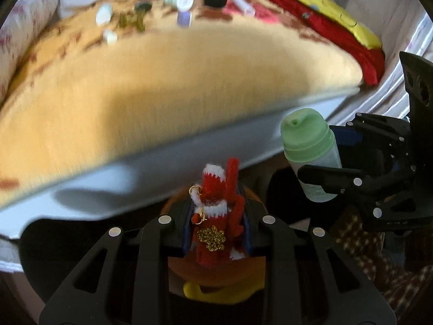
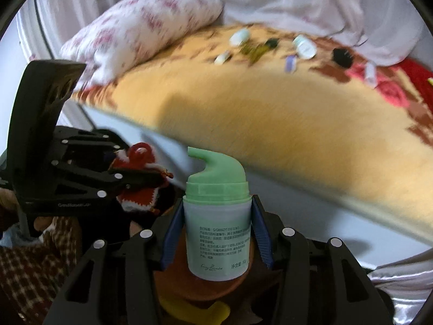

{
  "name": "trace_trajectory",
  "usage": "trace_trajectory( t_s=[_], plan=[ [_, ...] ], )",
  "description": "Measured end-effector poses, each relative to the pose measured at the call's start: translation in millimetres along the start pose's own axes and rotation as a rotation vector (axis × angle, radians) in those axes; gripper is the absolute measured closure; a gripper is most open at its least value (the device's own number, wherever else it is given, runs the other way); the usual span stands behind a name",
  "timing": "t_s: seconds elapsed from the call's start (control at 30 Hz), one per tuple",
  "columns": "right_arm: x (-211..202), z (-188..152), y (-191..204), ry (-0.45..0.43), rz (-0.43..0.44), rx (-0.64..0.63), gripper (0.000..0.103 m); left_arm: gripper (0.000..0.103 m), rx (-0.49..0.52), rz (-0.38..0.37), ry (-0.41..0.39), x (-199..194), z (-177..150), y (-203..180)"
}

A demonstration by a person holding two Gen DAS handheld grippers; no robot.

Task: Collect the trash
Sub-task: 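Carry the ornament and jar to the orange bin and open both tools, then grasp the pink-capped white tube with the left tool while the right tool grasps the purple eraser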

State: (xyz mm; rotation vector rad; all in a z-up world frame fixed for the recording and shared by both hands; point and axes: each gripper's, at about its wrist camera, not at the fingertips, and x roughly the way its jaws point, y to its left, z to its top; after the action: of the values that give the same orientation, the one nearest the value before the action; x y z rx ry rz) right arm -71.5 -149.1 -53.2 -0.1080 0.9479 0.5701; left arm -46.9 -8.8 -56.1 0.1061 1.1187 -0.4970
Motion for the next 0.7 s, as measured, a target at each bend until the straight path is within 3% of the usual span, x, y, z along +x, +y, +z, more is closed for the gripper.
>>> trace_trajectory(
  t_s=[0.13,0.2,0.27,0.33,0.37,0.4,0.57,0.7],
  plan=[
    [15.1,-10.7,9.3,0.073,0.026,-0.020,0.055,0.075,0.009,-0.002,0.054,6.9,-17.8,1.5],
    [22.8,-16.4,14.6,0.120,0.056,-0.033,0.054,0.069,0.018,-0.008,0.079,8.7,-23.7,-0.3],
    [23.1,-19.8,16.2,0.123,0.061,-0.035,0.037,0.059,0.021,-0.007,0.092,8.4,-27.7,-1.5],
    [20.3,-18.7,13.8,0.112,0.048,-0.025,0.031,0.048,0.029,0.017,0.083,6.2,-28.1,-2.4],
    [18.9,-17.2,11.6,0.106,0.040,-0.019,0.031,0.039,0.028,0.037,0.076,4.2,-26.1,-2.1],
    [15.5,-16.3,8.2,0.091,0.027,-0.009,0.031,0.037,0.022,0.046,0.064,1.8,-24.4,-1.0],
    [1.4,0.0,-6.3,0.014,-0.028,0.008,0.028,0.034,-0.010,0.068,-0.008,-11.4,-6.5,7.4],
    [-8.4,19.9,-17.4,-0.051,-0.065,0.019,0.028,0.034,-0.083,0.088,-0.129,-29.2,23.1,32.3]
  ],
)
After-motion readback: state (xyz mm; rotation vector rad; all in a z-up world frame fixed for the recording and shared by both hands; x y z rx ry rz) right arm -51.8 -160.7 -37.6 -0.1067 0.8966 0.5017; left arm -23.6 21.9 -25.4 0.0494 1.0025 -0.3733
